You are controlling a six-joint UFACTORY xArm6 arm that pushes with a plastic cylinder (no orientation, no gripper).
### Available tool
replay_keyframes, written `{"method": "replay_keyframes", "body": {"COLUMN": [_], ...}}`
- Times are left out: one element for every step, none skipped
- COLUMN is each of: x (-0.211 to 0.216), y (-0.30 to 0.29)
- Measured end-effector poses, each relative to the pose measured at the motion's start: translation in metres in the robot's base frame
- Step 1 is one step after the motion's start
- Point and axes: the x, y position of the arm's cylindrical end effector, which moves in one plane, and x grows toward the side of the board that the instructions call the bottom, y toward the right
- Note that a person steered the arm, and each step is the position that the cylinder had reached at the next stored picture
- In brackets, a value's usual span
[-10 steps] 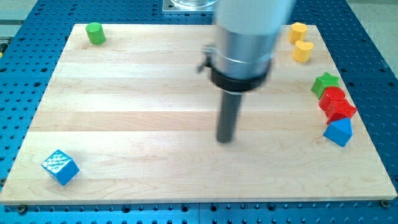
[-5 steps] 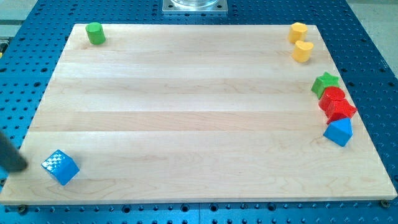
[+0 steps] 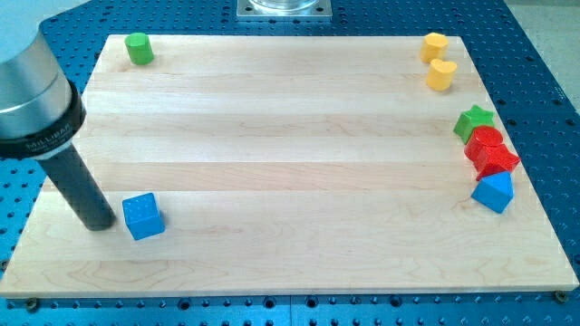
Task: Put the cube parallel to the red star
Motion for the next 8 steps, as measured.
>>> {"method": "replay_keyframes", "body": {"x": [0.001,0.011,0.02,0.004,0.004,0.01,0.007,-0.024], "y": [0.009,0.027,0.045,0.084,0.116,0.154,0.205,0.244]}}
